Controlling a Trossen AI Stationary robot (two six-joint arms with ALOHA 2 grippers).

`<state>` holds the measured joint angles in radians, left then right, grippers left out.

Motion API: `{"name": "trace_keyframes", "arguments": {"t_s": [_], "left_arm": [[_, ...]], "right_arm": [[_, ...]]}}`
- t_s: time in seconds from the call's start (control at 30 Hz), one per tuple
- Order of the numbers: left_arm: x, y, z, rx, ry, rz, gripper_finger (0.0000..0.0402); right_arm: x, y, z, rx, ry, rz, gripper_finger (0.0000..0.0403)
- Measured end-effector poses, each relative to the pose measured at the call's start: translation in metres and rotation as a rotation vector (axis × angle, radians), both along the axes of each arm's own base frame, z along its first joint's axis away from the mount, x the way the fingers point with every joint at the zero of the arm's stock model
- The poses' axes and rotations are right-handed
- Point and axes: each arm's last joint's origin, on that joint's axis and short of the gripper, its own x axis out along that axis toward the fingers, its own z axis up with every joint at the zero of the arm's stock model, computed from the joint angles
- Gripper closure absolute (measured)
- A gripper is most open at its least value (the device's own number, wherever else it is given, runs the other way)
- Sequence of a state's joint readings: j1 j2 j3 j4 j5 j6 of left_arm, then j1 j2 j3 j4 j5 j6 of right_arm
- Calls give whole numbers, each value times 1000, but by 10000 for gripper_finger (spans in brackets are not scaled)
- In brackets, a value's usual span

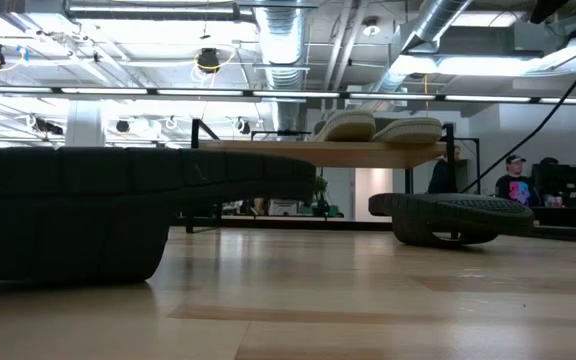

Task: Pick and place slides into the shelf
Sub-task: Put the left black slide on the shelf

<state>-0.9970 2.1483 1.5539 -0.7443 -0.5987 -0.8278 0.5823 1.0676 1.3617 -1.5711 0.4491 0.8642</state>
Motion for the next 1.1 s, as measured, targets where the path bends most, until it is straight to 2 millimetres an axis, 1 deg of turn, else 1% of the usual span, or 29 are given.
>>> {"name": "trace_keyframes", "arguments": {"t_s": [0.13,0.23,0.3,0.43,0.6,0.73,0.83,1.1], "left_arm": [[-3,8,-10,21,22,40,221],[-3,21,-17,64,76,93,221],[-3,33,-17,141,126,128,221],[-2,53,-9,303,198,176,221],[-1,67,6,485,228,186,221],[-2,77,17,600,215,223,221],[-3,82,21,654,203,251,221],[-3,83,21,662,175,259,221]], "right_arm": [[0,0,0,0,0,-1,186],[0,0,0,0,0,-1,186],[0,0,0,1,0,-1,186],[0,0,0,5,-2,-7,186],[0,0,0,7,-1,-9,186],[0,0,0,6,-2,-9,186],[0,0,0,5,-3,-9,186],[0,0,0,5,-3,-9,186]]}}
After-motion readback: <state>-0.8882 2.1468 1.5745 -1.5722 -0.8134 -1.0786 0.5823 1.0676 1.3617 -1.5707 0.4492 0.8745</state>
